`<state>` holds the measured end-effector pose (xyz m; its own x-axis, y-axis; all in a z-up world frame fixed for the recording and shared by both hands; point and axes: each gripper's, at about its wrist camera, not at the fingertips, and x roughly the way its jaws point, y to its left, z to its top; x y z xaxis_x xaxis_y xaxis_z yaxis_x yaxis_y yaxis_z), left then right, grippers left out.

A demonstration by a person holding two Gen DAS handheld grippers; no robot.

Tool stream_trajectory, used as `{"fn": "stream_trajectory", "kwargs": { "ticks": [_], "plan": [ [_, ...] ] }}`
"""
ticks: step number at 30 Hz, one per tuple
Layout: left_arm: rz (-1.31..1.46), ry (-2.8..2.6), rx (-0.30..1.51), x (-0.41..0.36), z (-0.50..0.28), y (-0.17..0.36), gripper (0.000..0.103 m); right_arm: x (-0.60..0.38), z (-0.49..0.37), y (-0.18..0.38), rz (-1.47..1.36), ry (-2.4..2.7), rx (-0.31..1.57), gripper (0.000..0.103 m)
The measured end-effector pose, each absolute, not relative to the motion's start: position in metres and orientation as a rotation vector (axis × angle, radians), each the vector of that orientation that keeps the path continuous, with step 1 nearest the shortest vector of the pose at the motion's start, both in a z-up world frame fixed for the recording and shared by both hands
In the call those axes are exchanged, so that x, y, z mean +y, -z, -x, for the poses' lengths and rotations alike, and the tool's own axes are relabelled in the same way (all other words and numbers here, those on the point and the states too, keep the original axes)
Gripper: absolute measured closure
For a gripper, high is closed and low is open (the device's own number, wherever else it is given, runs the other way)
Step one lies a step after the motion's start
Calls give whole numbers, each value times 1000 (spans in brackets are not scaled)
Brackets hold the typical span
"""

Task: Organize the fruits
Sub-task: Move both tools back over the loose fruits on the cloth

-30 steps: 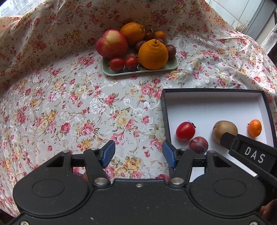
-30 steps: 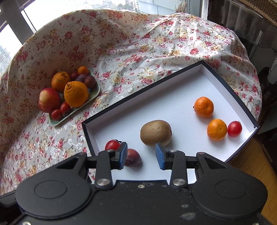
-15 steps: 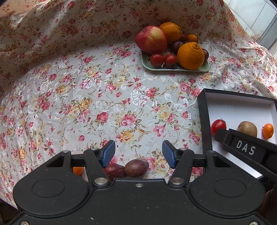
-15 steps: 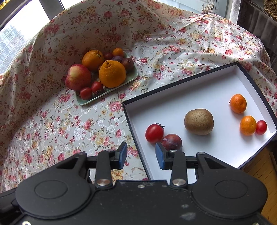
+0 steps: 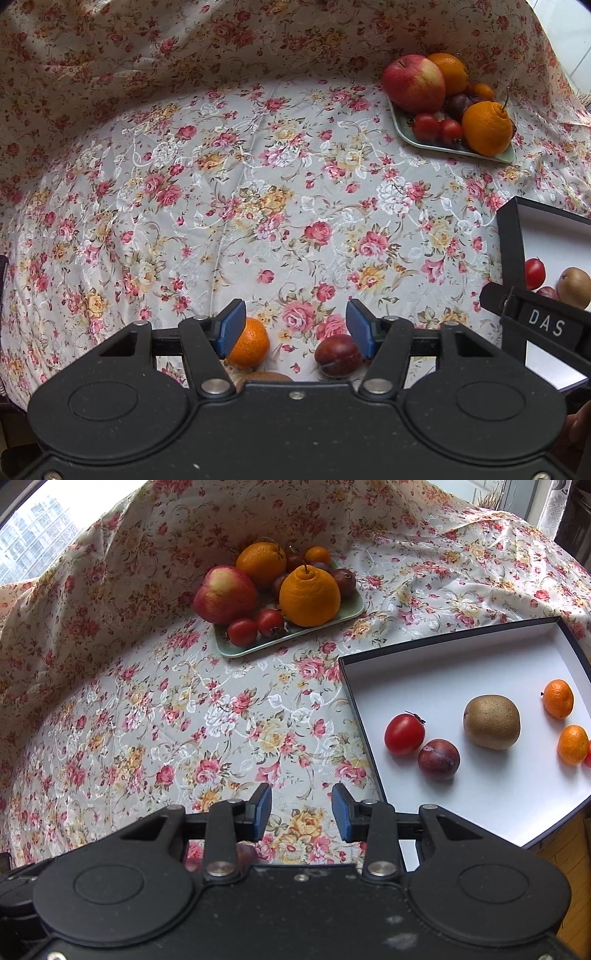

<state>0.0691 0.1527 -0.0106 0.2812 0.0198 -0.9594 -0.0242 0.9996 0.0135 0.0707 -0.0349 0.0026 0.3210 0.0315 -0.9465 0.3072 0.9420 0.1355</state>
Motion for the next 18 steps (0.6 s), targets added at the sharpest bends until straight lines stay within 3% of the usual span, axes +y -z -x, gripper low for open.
{"fn": "stream_trajectory", "kwargs": {
  "ticks": [18],
  "plan": [
    [41,-53,1304,178,-35,14,40,-17,-41,6,-314,177,1280,65]
  ]
}}
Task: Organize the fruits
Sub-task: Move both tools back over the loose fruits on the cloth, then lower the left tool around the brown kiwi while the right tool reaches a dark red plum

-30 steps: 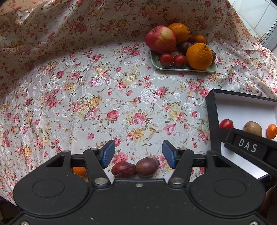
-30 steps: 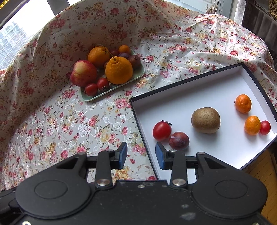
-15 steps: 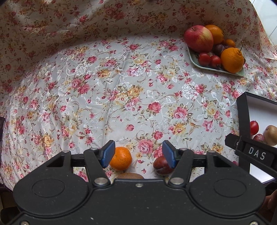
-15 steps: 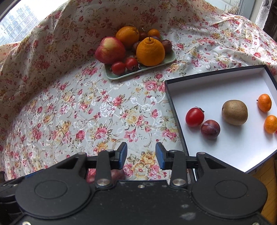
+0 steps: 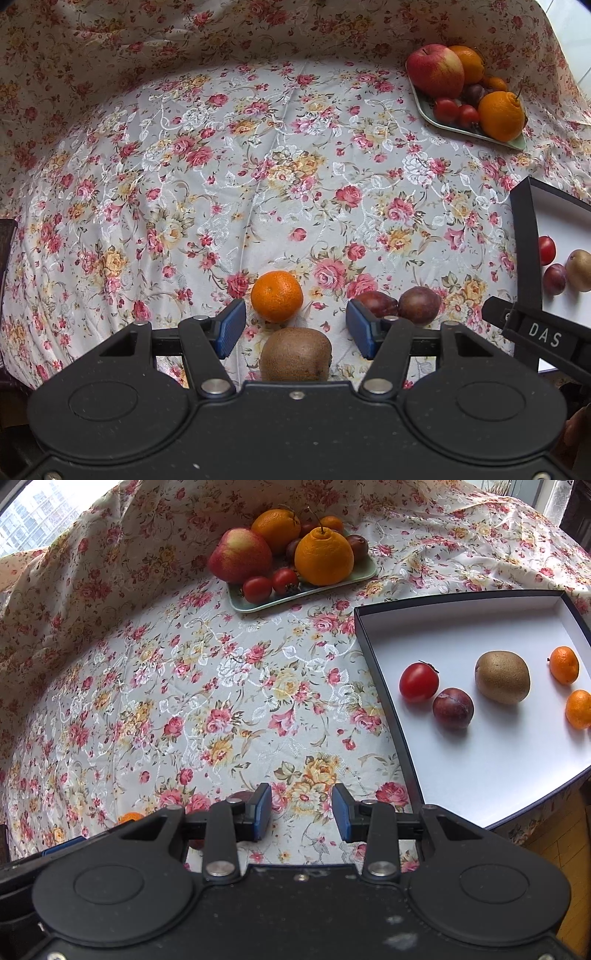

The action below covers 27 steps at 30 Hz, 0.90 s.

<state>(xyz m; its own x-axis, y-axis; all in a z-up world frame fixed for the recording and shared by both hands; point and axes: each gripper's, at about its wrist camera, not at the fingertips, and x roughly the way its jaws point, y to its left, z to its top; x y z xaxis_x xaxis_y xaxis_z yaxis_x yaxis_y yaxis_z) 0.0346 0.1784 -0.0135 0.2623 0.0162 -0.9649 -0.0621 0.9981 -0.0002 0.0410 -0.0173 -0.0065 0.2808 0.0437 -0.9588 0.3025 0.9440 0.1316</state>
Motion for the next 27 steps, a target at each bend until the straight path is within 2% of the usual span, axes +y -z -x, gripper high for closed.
{"fn": "stream_trajectory", "kwargs": {
  "ticks": [27],
  "plan": [
    [41,-3,1369,186,-8,40,39,-9,-33,3,-384,146,1289,65]
  ]
}}
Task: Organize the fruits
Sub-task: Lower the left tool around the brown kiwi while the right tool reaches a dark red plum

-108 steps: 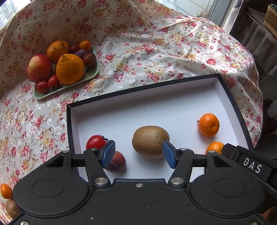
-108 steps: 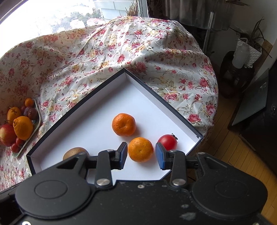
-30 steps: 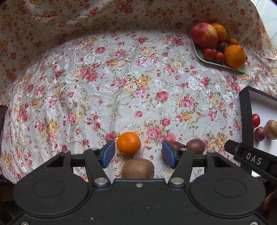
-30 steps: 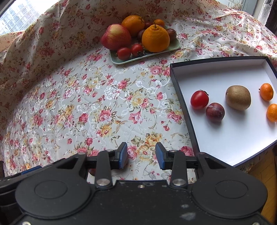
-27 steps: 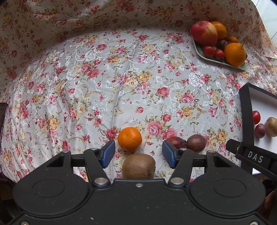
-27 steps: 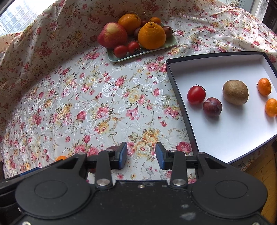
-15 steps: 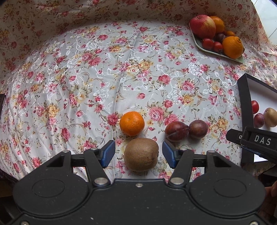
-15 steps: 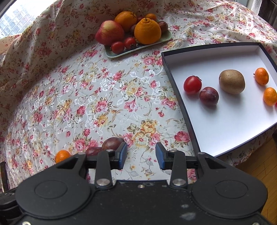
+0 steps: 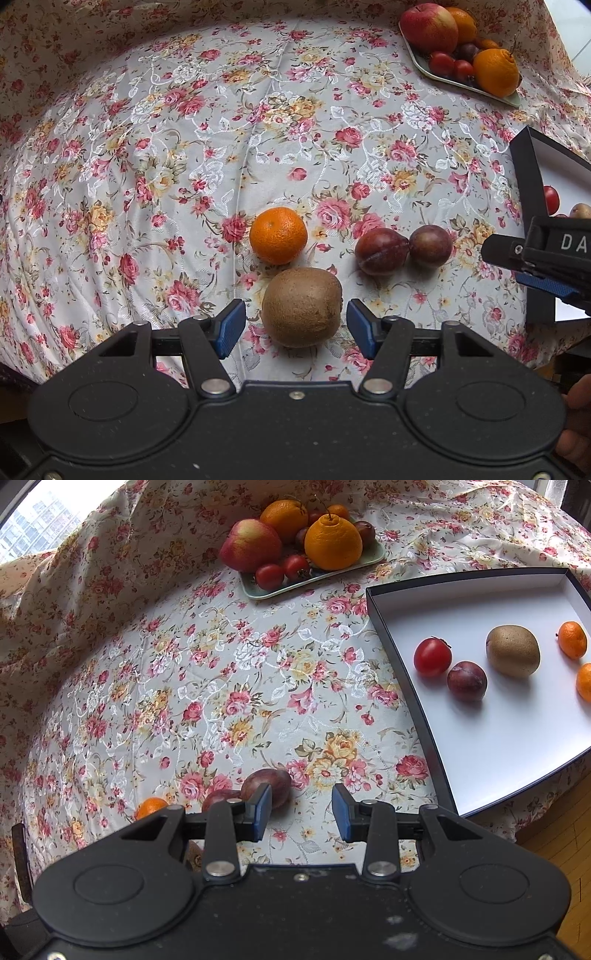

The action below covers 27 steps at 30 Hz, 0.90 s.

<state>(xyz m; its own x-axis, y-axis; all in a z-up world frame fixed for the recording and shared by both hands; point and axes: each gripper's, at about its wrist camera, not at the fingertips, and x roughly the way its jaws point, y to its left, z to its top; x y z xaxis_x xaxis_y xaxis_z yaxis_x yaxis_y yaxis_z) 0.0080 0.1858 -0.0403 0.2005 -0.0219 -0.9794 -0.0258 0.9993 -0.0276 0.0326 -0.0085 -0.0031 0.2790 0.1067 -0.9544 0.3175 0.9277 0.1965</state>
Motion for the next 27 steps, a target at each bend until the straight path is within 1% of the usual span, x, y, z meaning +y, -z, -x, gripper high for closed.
{"fn": "stream_trajectory", "kwargs": {
  "ticks": [16,20,22,23,27],
  "plan": [
    [43,-35,1391,184,-17,60,38,-6,-34,6,-400,145,1303,64],
    [42,-36,1408,184,-17,66,39,-6,-34,7,-402,146,1306,64],
    [52,-32,1415,185,-18,68,41,-7,-34,7,-404,148,1307,65],
    [61,-23,1414,185,-18,68,43,-7,-34,7,-406,148,1308,65],
    [80,-28,1408,188,-18,66,44,-7,-34,8,-407,150,1309,65]
  ]
}}
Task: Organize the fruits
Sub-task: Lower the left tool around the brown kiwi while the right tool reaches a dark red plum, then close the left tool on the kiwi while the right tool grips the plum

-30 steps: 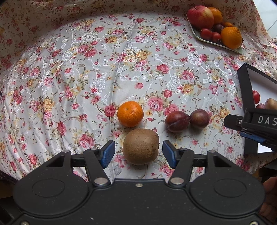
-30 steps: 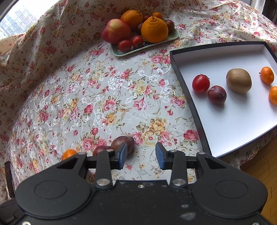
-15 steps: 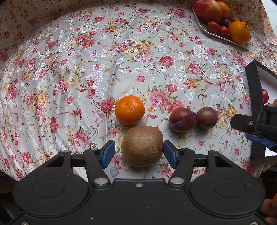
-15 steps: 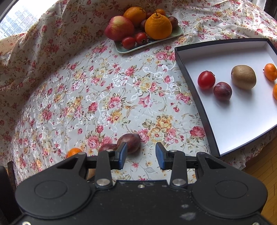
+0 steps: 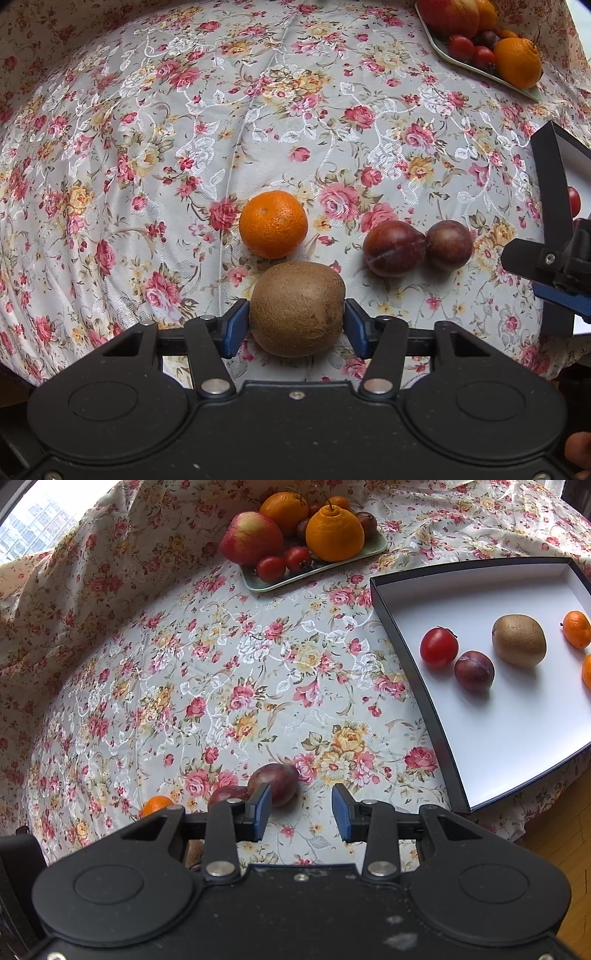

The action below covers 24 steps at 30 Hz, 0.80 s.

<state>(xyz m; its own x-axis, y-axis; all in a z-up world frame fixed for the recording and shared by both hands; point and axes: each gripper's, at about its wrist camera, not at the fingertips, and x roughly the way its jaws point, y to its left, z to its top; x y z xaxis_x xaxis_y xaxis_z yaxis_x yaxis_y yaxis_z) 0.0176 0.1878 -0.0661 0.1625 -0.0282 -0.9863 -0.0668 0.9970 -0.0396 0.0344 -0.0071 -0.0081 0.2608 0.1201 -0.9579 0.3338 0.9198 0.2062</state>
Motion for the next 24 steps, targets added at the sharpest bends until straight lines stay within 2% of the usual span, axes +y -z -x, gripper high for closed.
{"fn": "stream_trajectory", "kwargs": {
  "ticks": [24],
  "plan": [
    [168,-100,1334,237,-21,28,44,18,-48,28,-431,196,1347,64]
  ]
}}
